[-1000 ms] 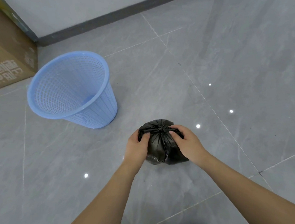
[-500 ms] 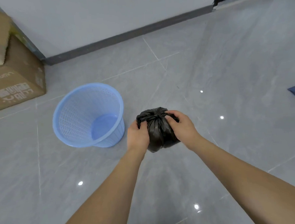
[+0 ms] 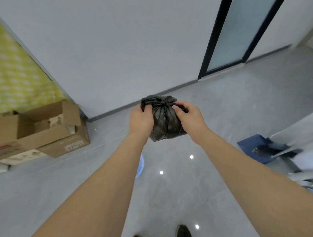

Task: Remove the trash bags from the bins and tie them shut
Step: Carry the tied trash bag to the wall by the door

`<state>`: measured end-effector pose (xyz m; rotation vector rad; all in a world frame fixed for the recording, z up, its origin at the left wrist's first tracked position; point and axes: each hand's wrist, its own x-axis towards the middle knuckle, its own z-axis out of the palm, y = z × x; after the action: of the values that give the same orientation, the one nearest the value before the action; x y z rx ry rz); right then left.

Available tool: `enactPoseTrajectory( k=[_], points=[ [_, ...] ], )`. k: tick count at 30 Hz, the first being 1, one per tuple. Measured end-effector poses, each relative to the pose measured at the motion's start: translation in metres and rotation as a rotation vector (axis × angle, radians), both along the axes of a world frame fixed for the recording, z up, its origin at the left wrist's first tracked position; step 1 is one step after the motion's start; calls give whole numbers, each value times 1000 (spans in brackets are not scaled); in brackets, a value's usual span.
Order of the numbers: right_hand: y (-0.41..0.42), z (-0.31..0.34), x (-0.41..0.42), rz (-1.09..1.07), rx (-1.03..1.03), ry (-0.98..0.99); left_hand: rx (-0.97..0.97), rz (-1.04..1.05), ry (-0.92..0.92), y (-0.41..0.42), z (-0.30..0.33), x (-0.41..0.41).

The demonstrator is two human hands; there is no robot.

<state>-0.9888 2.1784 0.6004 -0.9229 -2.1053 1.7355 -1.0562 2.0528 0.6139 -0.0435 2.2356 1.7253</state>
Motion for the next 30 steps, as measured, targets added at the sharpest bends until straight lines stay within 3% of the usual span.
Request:
enactPoseTrajectory(
  k=[3, 7, 20, 30],
  points=[
    [-5, 112, 7, -39, 19, 80, 4, -14, 110, -1, 114, 5],
    [-4, 180, 24, -63, 19, 171, 64, -21, 148, 5, 182, 16],
    [25, 210, 67, -190, 6, 197, 92, -144, 150, 39, 214, 45],
    [51, 209, 170, -591, 56, 142, 106, -573, 57, 117, 213, 107]
  ],
)
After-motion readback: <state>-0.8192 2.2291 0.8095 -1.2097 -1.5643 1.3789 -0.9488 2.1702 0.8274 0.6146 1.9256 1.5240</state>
